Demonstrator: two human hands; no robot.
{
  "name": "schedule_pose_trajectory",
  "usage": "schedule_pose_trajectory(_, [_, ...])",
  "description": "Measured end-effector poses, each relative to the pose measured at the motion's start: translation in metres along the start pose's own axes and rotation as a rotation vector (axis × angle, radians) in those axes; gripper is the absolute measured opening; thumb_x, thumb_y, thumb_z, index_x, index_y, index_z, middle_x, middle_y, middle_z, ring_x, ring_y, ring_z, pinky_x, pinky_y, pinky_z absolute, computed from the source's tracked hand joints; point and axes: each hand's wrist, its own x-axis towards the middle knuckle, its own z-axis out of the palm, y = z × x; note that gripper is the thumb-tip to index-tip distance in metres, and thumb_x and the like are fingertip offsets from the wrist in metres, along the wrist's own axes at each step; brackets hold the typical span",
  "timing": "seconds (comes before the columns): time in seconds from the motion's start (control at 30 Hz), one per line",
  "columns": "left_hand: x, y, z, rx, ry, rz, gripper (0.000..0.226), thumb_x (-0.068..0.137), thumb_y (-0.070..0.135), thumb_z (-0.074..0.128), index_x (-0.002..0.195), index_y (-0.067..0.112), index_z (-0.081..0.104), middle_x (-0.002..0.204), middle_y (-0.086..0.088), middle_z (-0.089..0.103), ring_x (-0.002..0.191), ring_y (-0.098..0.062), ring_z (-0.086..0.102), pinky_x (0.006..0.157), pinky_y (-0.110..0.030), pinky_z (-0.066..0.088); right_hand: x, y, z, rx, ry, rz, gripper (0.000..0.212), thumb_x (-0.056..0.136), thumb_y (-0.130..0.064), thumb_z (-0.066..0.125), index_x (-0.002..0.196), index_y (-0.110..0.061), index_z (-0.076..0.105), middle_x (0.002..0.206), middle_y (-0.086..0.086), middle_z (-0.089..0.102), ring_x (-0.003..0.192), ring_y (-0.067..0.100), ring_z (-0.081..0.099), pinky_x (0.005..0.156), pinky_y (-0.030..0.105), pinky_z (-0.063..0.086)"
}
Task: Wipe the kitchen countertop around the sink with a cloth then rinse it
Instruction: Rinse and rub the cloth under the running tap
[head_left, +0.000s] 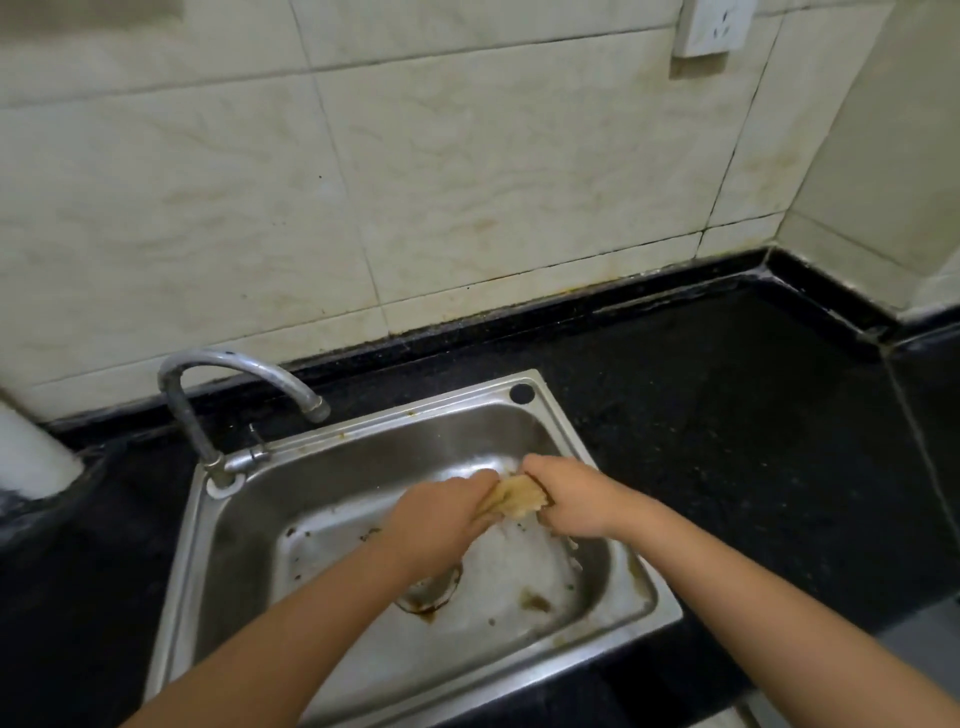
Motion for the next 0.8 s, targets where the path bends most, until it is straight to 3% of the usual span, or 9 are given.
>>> schedule_pose_trajectory(0.07, [0.003,0.004,0.0,-0.559,0.024,-0.173,0.012,0.096,0.031,0.043,0.104,0.023,0.048,0.087,-0.001,0.057,0.076,-0.015,0.055,0.066,-0.027,0.043,-0.008,0.007,0.013,-0.048,0.272,-0.148,0.053,0.08,0.0,0.054,0.131,-0.01,0.042,0.133,0.012,0.045,0.121,0.026,0.046,0.099,0.032,0.04])
schedule_pose_trajectory(0.13, [0.003,0.008,-0.005,-1.125,-0.046,-0.313,0.009,0.097,0.023,0.042,0.091,0.021,0.047,0.065,0.0,0.049,0.049,-0.007,0.043,0.045,-0.018,0.035,-0.009,0.019,0.027,-0.234,0.51,-0.297,0.072,0.067,0.006,0.064,0.134,-0.007,0.039,0.135,0.018,0.044,0.12,0.032,0.049,0.097,0.037,0.047])
schedule_pose_trajectory(0.2, [0.0,0.012,-0.009,-1.49,-0.199,-0.325,0.007,0.097,0.022,0.042,0.092,0.018,0.044,0.051,0.003,0.046,0.037,-0.003,0.034,0.036,-0.012,0.025,-0.005,0.027,0.034,-0.374,0.703,-0.415,0.07,0.063,0.0,0.063,0.128,-0.007,0.039,0.128,0.018,0.044,0.113,0.03,0.048,0.088,0.038,0.05])
schedule_pose_trajectory(0.27, [-0.002,0.015,-0.012,-1.568,-0.385,-0.248,0.011,0.091,0.026,0.048,0.093,0.017,0.042,0.049,0.006,0.048,0.036,-0.002,0.035,0.035,-0.01,0.027,0.005,0.029,0.029,-0.382,0.859,-0.491,0.052,0.07,-0.009,0.051,0.12,-0.006,0.04,0.11,0.013,0.043,0.098,0.025,0.045,0.081,0.033,0.043])
schedule_pose_trajectory(0.37, [-0.003,0.015,-0.017,-1.475,-0.5,-0.201,0.008,0.092,0.022,0.047,0.089,0.018,0.04,0.056,0.006,0.048,0.04,-0.001,0.036,0.038,-0.01,0.029,0.015,0.026,0.013,-0.436,0.903,-0.611,0.033,0.063,-0.007,0.064,0.091,-0.008,0.049,0.074,0.009,0.049,0.065,0.022,0.043,0.054,0.031,0.035])
schedule_pose_trajectory(0.43, [-0.002,0.015,-0.019,-1.202,-0.418,-0.216,0.012,0.096,0.016,0.045,0.087,0.02,0.039,0.065,0.003,0.045,0.046,-0.002,0.038,0.041,-0.011,0.031,0.016,0.025,0.001,-0.482,0.727,-0.647,0.033,0.053,-0.014,0.077,0.072,-0.01,0.05,0.061,0.007,0.052,0.052,0.023,0.048,0.041,0.029,0.038])
schedule_pose_trajectory(0.6, [0.005,0.019,-0.019,-0.122,-0.216,-0.059,0.03,0.095,0.037,0.044,0.112,0.013,0.041,0.101,-0.009,0.058,0.089,-0.022,0.054,0.07,-0.029,0.034,0.014,0.003,-0.02,-0.412,-0.031,-0.246,0.006,0.083,-0.011,0.051,0.079,-0.01,0.055,0.084,0.007,0.06,0.081,0.026,0.057,0.065,0.028,0.037])
schedule_pose_trajectory(0.7, [0.01,0.017,-0.013,0.113,-0.173,0.0,0.036,0.096,0.04,0.038,0.116,0.011,0.04,0.107,-0.01,0.059,0.095,-0.026,0.055,0.069,-0.03,0.032,0.024,-0.001,-0.023,-0.216,-0.313,-0.077,0.024,0.085,-0.003,0.044,0.064,-0.015,0.043,0.066,0.0,0.046,0.068,0.021,0.052,0.058,0.026,0.039])
schedule_pose_trajectory(0.8, [0.016,0.015,-0.011,0.175,-0.075,0.001,0.044,0.096,0.041,0.035,0.133,0.017,0.032,0.119,-0.007,0.055,0.106,-0.024,0.054,0.08,-0.032,0.04,0.028,-0.003,-0.033,-0.166,-0.362,-0.036,0.022,0.083,0.0,0.046,0.066,-0.014,0.048,0.069,0.004,0.051,0.068,0.023,0.057,0.058,0.026,0.043])
